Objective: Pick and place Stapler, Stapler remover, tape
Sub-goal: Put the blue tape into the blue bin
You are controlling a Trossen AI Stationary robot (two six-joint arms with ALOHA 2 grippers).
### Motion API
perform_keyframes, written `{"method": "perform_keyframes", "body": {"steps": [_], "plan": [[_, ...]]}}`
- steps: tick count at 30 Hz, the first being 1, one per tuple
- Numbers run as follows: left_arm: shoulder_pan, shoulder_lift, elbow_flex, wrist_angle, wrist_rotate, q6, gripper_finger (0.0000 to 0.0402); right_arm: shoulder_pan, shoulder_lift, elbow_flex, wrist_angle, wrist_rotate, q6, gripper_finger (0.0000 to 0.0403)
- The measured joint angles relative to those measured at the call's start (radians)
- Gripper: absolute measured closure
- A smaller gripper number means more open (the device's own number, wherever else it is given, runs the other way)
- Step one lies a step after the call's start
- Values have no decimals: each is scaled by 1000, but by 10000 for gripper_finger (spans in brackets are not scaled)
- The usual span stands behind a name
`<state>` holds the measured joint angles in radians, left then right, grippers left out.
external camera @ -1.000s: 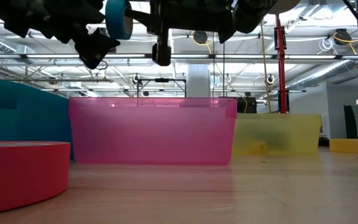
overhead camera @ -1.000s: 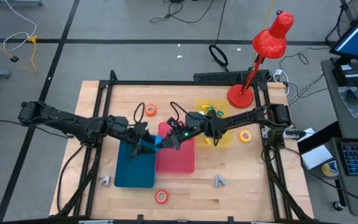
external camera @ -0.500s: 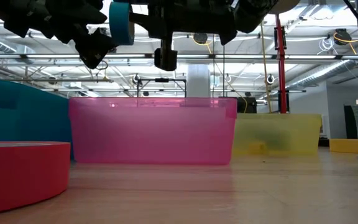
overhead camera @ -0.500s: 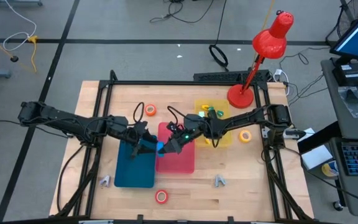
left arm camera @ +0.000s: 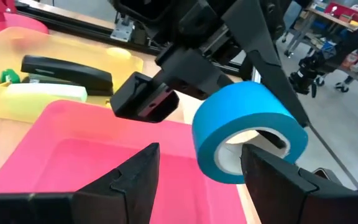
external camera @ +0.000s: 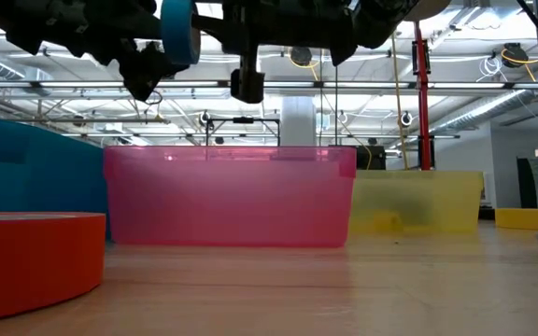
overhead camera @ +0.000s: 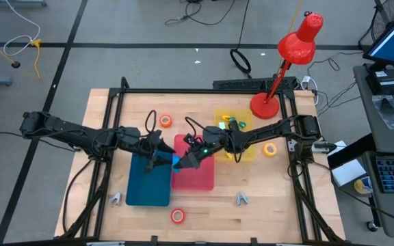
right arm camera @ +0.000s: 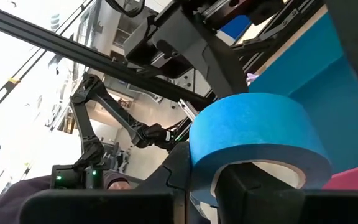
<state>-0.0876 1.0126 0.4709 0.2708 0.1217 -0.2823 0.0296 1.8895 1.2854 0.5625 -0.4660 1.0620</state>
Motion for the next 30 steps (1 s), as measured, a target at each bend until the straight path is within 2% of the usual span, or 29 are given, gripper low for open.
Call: {"method": "perform_keyframes", "body": {"steps": [16, 18, 20, 24, 25, 28, 30], "plan": [[21, 100, 1, 90, 14, -36, 182, 7, 20, -1, 56, 21, 22, 372], [23, 100, 1, 86, 18, -41, 202, 7, 20, -1, 54, 22, 22, 372], [28, 100, 1, 88, 40, -43, 240, 7, 20, -1, 54, 26, 20, 371], [48, 100, 2, 59, 101, -62, 354, 5, 20, -1, 43, 18, 22, 326], [53, 100, 3, 40, 123, -62, 365, 5, 20, -1, 41, -3, 26, 310], [62, 87, 3, -58, 171, -92, 365, 5, 19, -1, 21, -94, 45, 270], [69, 67, 2, -164, 174, -108, 365, 4, 16, -2, 11, -192, 76, 250]]}}
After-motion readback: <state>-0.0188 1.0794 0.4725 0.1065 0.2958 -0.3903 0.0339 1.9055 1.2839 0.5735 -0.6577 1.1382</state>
